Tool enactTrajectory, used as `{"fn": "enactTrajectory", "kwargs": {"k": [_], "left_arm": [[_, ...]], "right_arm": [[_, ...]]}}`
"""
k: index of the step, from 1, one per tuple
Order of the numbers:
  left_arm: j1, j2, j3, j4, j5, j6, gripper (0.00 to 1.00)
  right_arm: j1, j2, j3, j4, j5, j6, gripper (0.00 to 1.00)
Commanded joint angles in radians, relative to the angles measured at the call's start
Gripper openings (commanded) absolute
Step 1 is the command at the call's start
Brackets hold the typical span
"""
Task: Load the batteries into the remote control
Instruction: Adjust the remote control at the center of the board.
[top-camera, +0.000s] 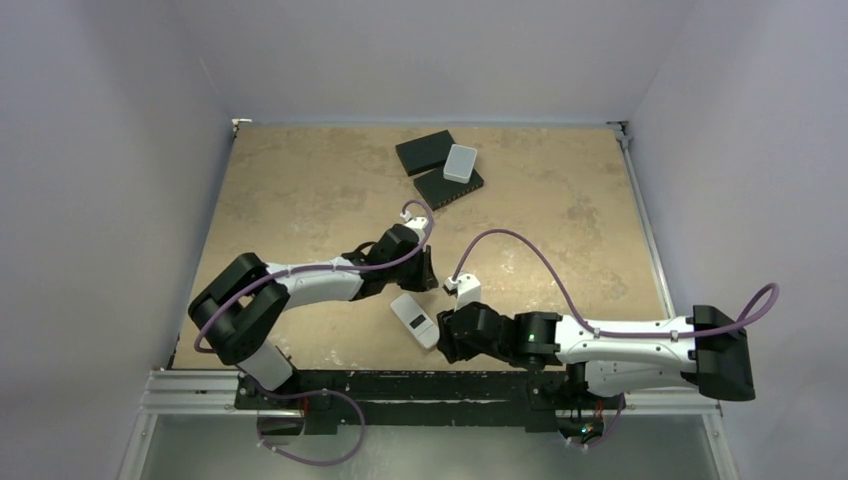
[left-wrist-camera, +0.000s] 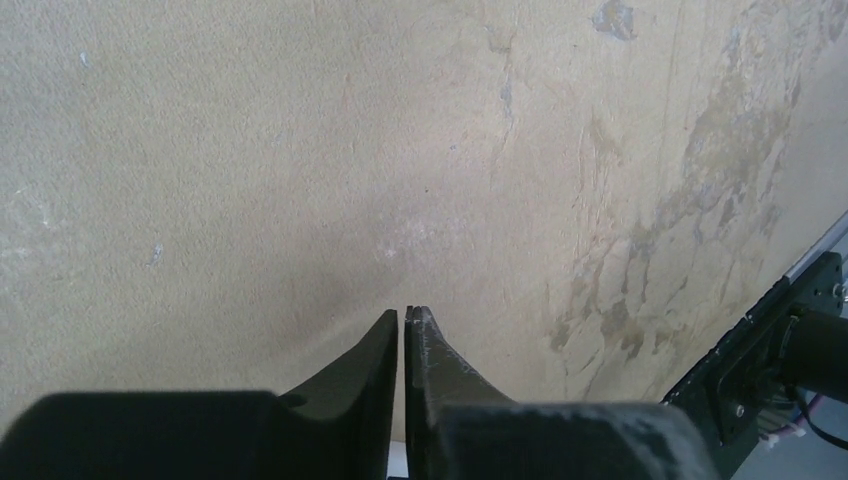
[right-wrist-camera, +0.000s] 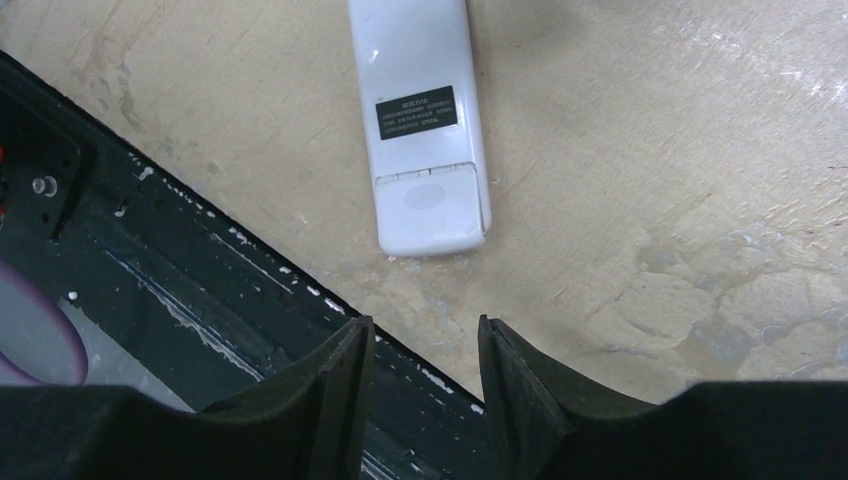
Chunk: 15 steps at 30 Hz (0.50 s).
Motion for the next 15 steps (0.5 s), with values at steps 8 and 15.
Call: {"fn": "enactTrajectory", "kwargs": {"k": [8, 15], "left_arm": [[0.007, -0.003, -0.004, -0.054, -0.093, 0.034, 0.0], [0.007, -0.017, -0.014, -0.125, -0.144, 0.034, 0.0]], "right_arm": [[-0.003, -0.007, -0.008, 0.022, 0.0, 0.031, 0.5], [-0.003, 0.003, -0.004, 0.015, 0.004, 0.037, 0.5]]}}
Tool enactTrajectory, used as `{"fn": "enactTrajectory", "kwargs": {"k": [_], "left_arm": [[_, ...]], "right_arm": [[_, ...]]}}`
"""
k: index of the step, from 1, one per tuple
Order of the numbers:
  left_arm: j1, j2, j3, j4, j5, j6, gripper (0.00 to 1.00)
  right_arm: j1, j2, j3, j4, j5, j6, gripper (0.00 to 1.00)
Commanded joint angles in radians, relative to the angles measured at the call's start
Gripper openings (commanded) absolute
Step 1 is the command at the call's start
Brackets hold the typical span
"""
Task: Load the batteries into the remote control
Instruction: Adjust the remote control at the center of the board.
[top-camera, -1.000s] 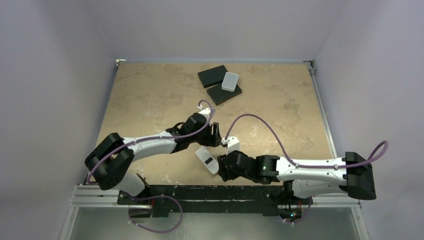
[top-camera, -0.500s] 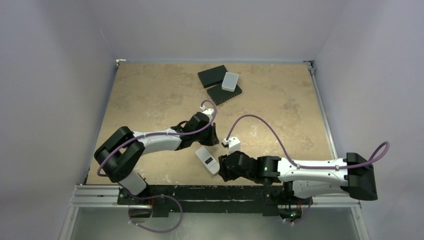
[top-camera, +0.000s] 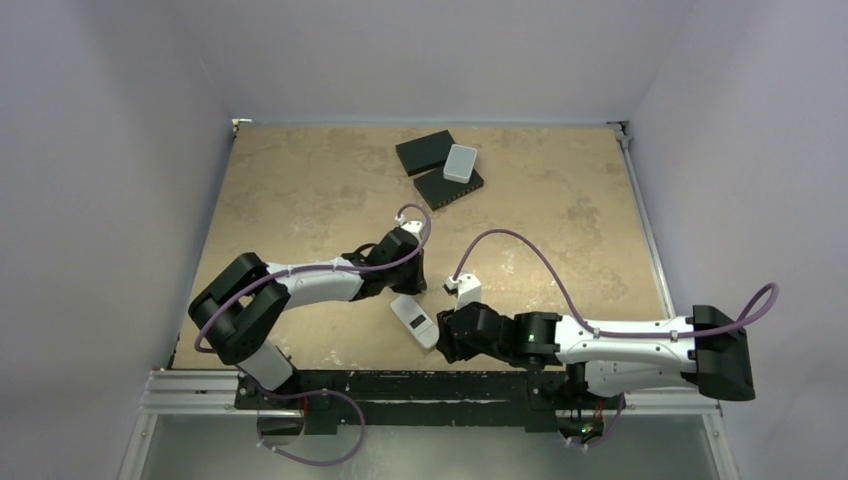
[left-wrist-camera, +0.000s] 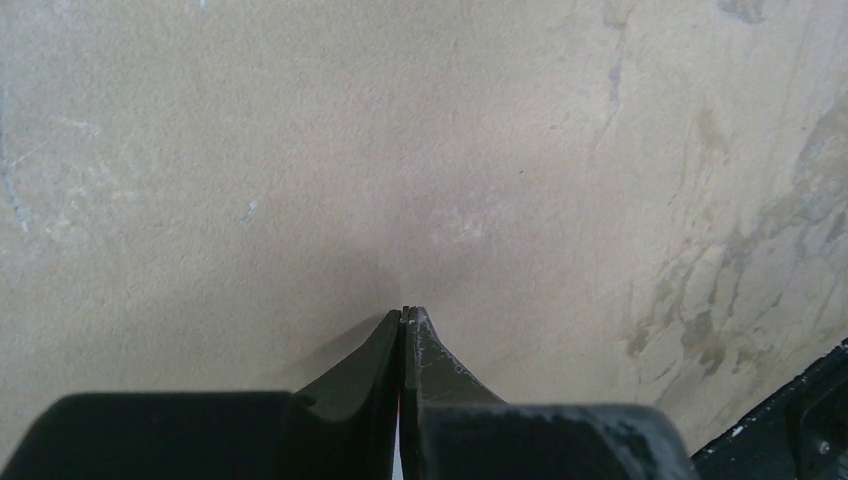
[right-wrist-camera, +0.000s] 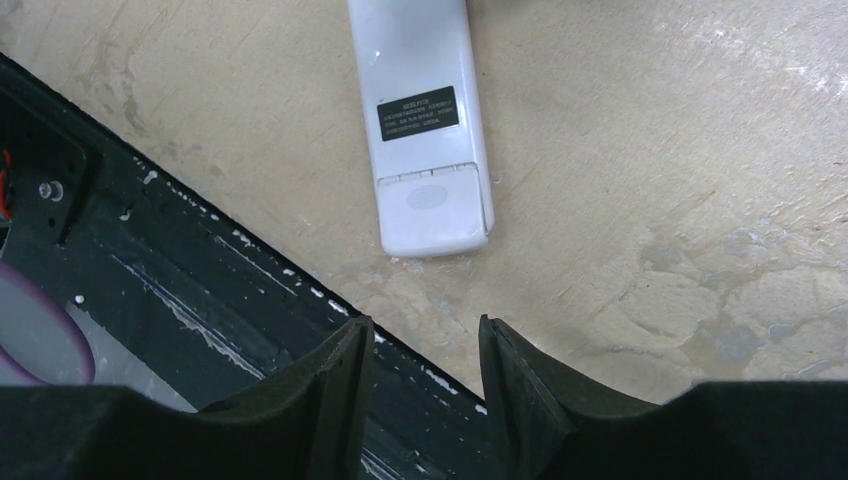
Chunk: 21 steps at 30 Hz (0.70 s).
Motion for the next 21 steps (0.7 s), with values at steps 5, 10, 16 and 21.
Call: {"fn": "enactTrajectory", "kwargs": {"k": [5, 10, 16, 21], "left_arm": [[0.008, -0.019, -0.03, -0.068, -0.063, 0.013, 0.0], [0.007, -0.016, -0.034, -0.1, -0.066, 0.012, 0.0], [0.008, -0.033, -0.051, -0.128, -0.068, 0.007, 0.0], [0.008, -0.06, -0.083, -0.141, -0.066, -0.006, 0.0]], "right_arm": [[-0.003, 0.0, -0.001, 0.003, 0.01, 0.024, 0.51], [-0.003, -0.004, -0.002, -0.001, 0.015, 0.024, 0.51], [-0.003, -0.002, -0.009, 0.0, 0.018, 0.027, 0.51], [-0.003, -0.007, -0.014, -0.001, 0.024, 0.04, 0.51]]}}
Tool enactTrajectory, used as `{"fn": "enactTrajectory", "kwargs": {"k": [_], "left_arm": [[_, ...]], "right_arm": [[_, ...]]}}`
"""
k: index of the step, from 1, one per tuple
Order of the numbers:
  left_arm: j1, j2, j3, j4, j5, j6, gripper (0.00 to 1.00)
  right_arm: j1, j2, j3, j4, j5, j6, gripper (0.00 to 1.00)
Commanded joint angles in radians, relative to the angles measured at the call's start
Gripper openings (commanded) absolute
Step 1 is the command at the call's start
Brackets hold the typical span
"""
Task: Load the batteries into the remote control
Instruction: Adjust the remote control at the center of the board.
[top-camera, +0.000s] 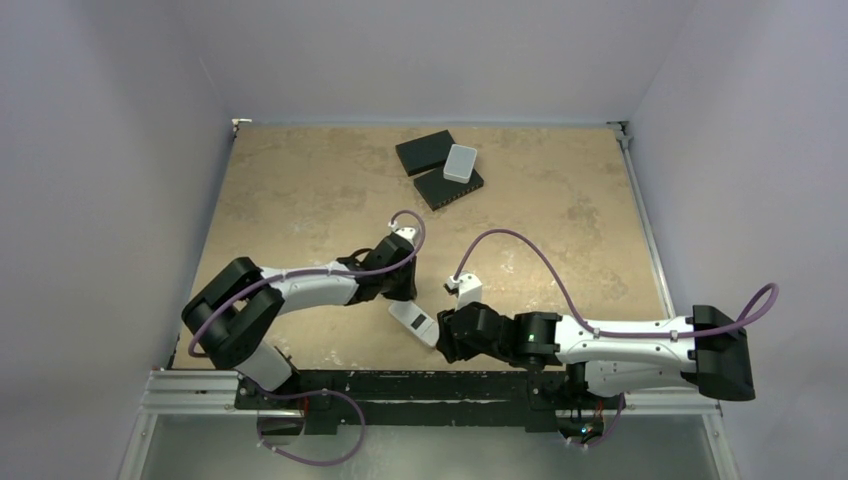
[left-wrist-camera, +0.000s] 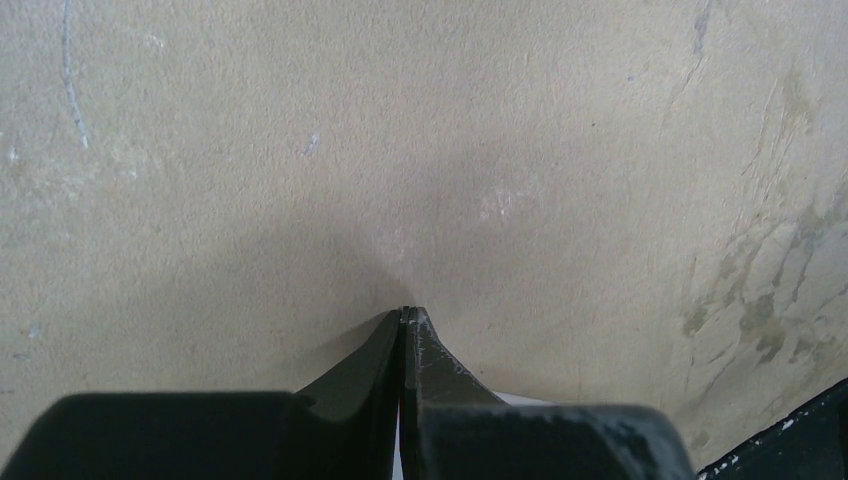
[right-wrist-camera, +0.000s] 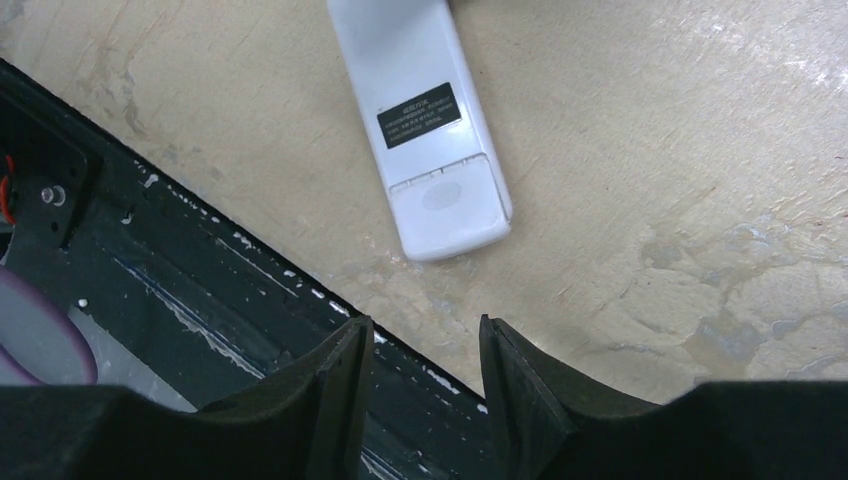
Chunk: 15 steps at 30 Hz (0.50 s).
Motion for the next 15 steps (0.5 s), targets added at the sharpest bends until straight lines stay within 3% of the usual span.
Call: {"fn": "enactTrajectory", "kwargs": {"k": [1, 15], "left_arm": [[0.009, -0.037, -0.047, -0.072, -0.019, -0.012, 0.0], [0.007, -0.13, -0.177, -0.047, -0.001, -0.057, 0.0]], "right_arm": [[-0.003, -0.008, -0.015, 0.003, 0.021, 0.033, 0.51], [-0.003, 0.07, 0.039, -0.053, 0.114, 0.12, 0.54]]}}
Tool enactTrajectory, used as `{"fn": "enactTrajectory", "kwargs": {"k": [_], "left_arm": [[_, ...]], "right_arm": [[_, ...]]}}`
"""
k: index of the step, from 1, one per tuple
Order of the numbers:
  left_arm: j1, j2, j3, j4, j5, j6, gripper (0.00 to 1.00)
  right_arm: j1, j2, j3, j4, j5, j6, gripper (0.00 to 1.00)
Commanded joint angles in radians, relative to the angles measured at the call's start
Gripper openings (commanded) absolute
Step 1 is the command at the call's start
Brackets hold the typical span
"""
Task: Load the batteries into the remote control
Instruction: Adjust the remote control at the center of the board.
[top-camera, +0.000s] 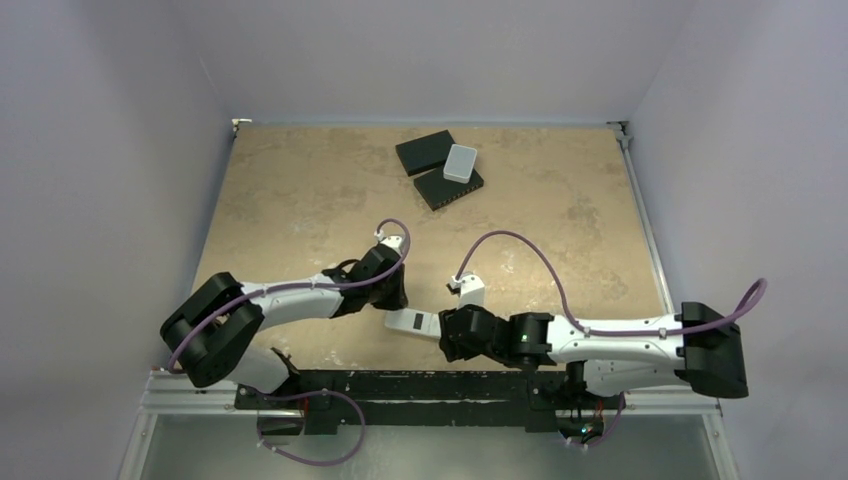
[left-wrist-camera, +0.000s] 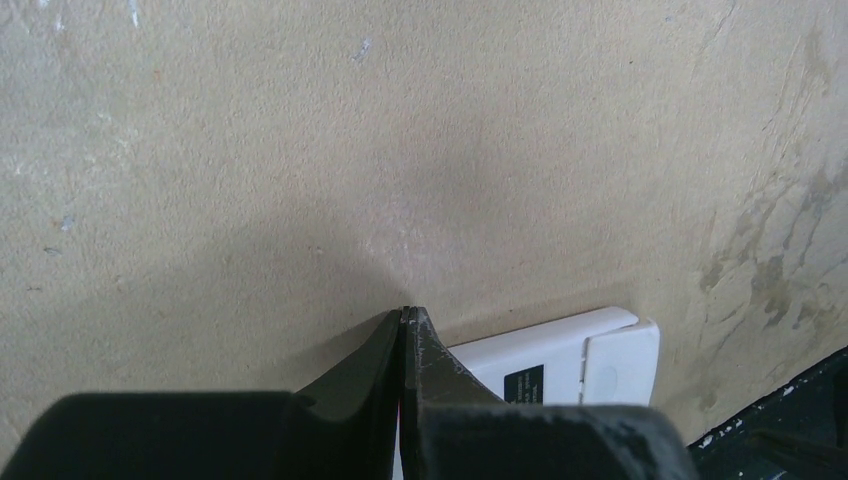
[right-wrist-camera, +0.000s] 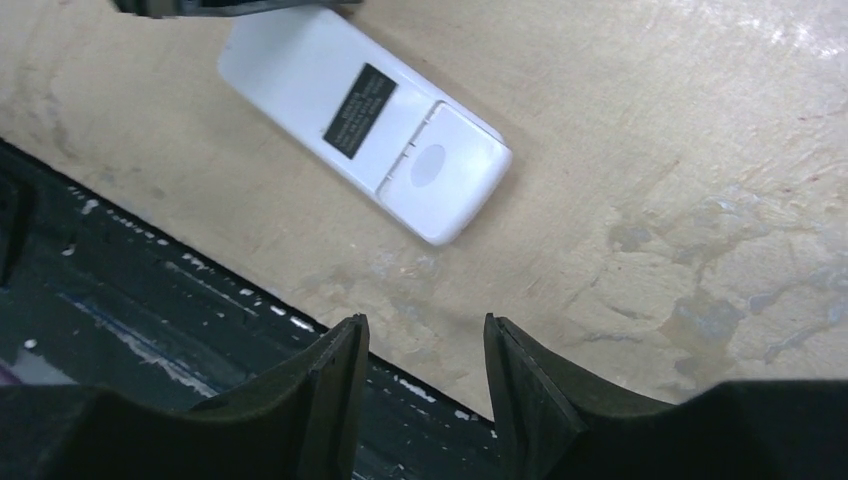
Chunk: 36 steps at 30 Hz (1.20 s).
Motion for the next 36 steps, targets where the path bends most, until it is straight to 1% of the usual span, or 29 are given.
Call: {"fn": "enactTrajectory", "kwargs": {"k": [1, 7, 12, 18, 21, 22, 23, 28, 29, 32, 36], "left_arm": [[0.007, -0.015, -0.064, -0.046, -0.001, -0.015, 0.0], [0.007, -0.055, -0.109, -0.039, 0.011, -0.029, 0.0], [0.006, -0.095, -0.121, -0.054, 0.016, -0.035, 0.0], [0.006, -0.127, -0.117, -0.081, 0.005, -0.029, 0.0], [0.007, -0.147, -0.103, -0.123, -0.042, -0.033, 0.0], [0.007, -0.156, -0.097, -0.142, -0.065, -0.037, 0.01], [0.007, -0.169, -0.091, -0.162, -0.09, -0.045, 0.05], [0.007, -0.255, -0.074, -0.243, -0.165, -0.088, 0.27], [0.007, -0.27, -0.072, -0.255, -0.17, -0.097, 0.3], [0.007, -0.302, -0.073, -0.277, -0.155, -0.114, 0.35], [0.007, -0.31, -0.081, -0.269, -0.08, -0.127, 0.37]], "right_arm": [[-0.003, 0.049, 0.059, -0.047, 0.084, 0.06, 0.54], [-0.003, 0.121, 0.128, -0.1, 0.148, 0.067, 0.56], [-0.016, 0.153, 0.166, -0.101, 0.18, 0.053, 0.58], [-0.083, 0.195, 0.2, -0.067, 0.161, 0.006, 0.56], [-0.112, 0.211, 0.211, -0.037, 0.135, -0.025, 0.55], [-0.119, 0.216, 0.214, -0.026, 0.129, -0.033, 0.55], [-0.127, 0.221, 0.215, -0.016, 0.122, -0.042, 0.55], [-0.164, 0.254, 0.219, 0.02, 0.082, -0.075, 0.53], [-0.167, 0.26, 0.22, 0.026, 0.078, -0.08, 0.52], [-0.179, 0.274, 0.22, 0.041, 0.063, -0.092, 0.51], [-0.191, 0.291, 0.217, 0.056, 0.052, -0.103, 0.5]]}}
